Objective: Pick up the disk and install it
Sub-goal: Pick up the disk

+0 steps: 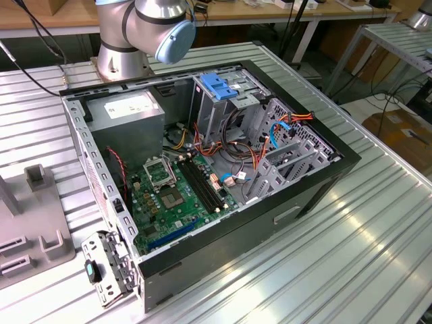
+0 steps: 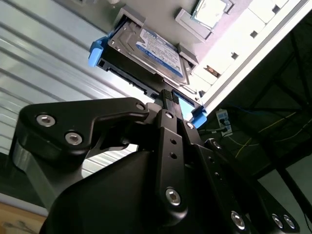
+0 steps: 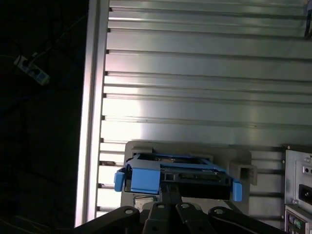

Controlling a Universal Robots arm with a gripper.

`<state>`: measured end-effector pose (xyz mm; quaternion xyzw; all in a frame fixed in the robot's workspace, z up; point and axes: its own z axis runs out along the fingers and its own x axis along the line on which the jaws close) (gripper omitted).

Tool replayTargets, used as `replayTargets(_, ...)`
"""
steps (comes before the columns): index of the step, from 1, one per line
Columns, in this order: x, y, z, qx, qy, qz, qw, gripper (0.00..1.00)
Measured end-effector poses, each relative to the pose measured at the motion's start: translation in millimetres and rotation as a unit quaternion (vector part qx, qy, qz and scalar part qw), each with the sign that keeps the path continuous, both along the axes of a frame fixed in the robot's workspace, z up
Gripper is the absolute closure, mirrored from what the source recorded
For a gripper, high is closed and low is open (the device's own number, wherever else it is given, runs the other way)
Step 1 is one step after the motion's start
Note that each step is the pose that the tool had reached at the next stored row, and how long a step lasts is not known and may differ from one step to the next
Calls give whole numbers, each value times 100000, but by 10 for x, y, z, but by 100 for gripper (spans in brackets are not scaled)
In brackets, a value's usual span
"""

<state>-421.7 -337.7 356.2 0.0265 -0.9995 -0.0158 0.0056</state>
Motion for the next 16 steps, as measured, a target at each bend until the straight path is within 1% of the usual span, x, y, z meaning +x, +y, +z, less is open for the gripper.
replayTargets(1, 0, 0, 0, 1, 1, 891, 99996, 89)
replayTargets(3, 0, 0, 0, 3, -1, 1785, 99984, 89)
replayTargets(16, 0, 0, 0, 0, 1, 2130, 99977, 89)
